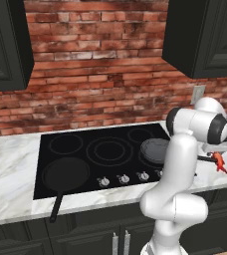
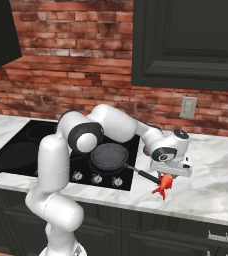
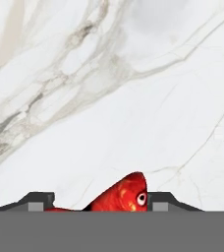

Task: Place both pans onto different burners. Then place the onion and the fish on different pans.

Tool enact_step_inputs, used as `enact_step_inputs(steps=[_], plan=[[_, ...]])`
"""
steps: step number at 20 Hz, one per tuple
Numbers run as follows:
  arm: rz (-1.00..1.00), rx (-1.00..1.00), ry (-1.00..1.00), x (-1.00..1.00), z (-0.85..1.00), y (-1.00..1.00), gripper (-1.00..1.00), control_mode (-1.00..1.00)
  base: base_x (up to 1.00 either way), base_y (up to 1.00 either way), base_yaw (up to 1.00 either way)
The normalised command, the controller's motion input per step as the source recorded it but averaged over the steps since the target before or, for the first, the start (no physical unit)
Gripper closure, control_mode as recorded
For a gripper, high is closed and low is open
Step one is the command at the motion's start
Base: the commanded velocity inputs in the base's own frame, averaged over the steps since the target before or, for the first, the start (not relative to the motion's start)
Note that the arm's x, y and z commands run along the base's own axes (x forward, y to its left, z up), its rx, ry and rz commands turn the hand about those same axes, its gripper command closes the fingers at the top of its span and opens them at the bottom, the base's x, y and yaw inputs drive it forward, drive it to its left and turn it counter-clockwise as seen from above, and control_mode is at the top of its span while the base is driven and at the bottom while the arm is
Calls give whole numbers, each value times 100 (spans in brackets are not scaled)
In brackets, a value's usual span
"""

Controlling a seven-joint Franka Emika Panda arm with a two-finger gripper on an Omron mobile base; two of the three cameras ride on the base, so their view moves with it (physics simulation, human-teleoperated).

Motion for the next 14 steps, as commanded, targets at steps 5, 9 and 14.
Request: enact_step_inputs(steps=[5, 9, 14], plan=[[7, -1, -4, 64, 2, -44, 100, -100, 0, 0, 0], [9, -3, -2, 46, 0, -50, 100, -100, 0, 0, 0], [10, -4, -3, 8, 0, -46, 100, -100, 0, 0, 0]])
